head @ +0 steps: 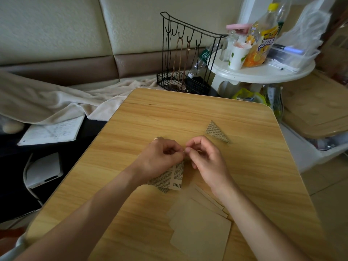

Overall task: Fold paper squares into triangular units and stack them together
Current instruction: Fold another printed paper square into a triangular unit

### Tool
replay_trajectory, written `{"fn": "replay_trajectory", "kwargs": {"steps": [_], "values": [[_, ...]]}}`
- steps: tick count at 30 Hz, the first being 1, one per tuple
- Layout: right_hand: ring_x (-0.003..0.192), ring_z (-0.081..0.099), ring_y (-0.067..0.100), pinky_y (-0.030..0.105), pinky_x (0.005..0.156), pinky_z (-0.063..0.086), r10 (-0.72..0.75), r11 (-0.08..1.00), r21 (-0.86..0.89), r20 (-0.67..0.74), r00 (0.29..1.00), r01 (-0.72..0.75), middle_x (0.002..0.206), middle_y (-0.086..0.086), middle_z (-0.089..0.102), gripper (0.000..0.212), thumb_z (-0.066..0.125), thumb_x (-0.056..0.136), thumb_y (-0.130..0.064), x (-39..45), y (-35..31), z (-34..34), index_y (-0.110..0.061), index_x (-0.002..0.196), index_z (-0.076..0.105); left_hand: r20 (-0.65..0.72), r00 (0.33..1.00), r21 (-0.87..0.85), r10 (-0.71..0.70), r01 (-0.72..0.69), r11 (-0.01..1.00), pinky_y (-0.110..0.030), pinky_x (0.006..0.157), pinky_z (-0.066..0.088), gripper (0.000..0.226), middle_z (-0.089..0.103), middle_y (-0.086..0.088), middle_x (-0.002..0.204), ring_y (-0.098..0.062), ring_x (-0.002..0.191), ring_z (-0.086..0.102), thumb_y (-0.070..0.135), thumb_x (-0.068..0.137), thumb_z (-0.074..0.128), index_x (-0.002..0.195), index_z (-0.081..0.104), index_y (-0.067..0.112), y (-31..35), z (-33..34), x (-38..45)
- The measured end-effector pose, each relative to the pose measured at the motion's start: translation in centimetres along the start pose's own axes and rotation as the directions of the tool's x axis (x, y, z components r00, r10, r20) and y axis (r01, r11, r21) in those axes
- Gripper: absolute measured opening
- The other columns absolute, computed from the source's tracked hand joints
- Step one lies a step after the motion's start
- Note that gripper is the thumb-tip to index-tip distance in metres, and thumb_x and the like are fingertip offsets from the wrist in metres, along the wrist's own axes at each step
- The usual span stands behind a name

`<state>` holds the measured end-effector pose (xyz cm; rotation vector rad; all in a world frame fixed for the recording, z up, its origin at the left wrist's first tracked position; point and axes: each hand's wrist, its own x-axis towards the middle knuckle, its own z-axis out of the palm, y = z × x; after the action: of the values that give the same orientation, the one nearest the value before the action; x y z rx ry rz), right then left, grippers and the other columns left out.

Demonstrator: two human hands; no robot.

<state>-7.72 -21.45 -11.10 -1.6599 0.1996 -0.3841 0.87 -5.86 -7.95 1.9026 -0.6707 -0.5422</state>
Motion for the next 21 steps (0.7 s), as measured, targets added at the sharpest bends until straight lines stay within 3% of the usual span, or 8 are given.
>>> {"fn": "replay_trajectory", "kwargs": {"steps": [4,7,13,17,21], "values": [[0.066,0.053,0.012,0.028,0.059,0.045,-0.022,1.000,-0.004,0.047,0.999,0.022,0.080,0.008,0.066,0.018,0.067,0.097,-0.005,0.01,-0.04,-0.20,-0.021,0.091,0.071,0.047,0.998,0.033,-0.032,0.031,0.999,-0.023,0.067,0.048,0.014,0.068,0.006,0.079,-0.004,0.072,0.060,0.026,0.095,0.069,0.082,0.075,0.023,0.17,-0.50,0.09],[0.065,0.052,0.011,0.026,0.060,0.044,0.026,1.000,0.004,0.033,0.999,-0.026,0.074,-0.001,0.064,0.015,0.068,0.095,-0.003,0.05,0.09,-0.27,-0.017,0.090,0.071,0.078,0.997,0.036,-0.027,0.024,0.999,-0.019,0.066,0.047,0.012,0.066,0.009,0.079,-0.002,0.072,0.059,0.028,0.095,0.070,0.084,0.074,0.023,0.23,-0.48,0.03],[0.064,0.054,0.010,0.027,0.059,0.047,0.039,0.999,0.004,-0.003,0.999,-0.039,0.077,-0.002,0.064,0.008,0.071,0.096,-0.013,0.03,0.05,-0.15,-0.019,0.092,0.069,-0.009,1.000,0.043,0.006,-0.006,0.999,-0.024,0.065,0.049,0.010,0.068,0.007,0.075,-0.004,0.068,0.059,0.028,0.091,0.076,0.083,0.075,0.021,0.22,-0.17,0.08],[0.064,0.053,0.017,0.041,0.063,0.044,0.049,0.995,-0.094,0.066,0.997,-0.042,0.069,-0.003,0.059,0.017,0.068,0.092,-0.039,-0.05,-0.10,-0.13,-0.023,0.087,0.069,-0.058,0.992,-0.249,-0.110,0.092,0.964,-0.030,0.068,0.050,0.009,0.067,-0.002,0.081,-0.014,0.074,0.061,0.023,0.093,0.073,0.088,0.073,0.016,0.11,-0.12,0.14],[0.062,0.052,0.005,0.034,0.064,0.043,0.061,0.986,-0.165,0.125,0.990,-0.040,0.065,-0.015,0.060,0.015,0.069,0.098,-0.031,0.02,-0.02,-0.07,-0.022,0.087,0.071,-0.024,0.985,-0.419,-0.172,0.146,0.896,-0.036,0.076,0.053,0.006,0.067,-0.007,0.087,-0.021,0.081,0.064,0.020,0.092,0.074,0.092,0.072,0.014,0.11,-0.22,0.29]]}}
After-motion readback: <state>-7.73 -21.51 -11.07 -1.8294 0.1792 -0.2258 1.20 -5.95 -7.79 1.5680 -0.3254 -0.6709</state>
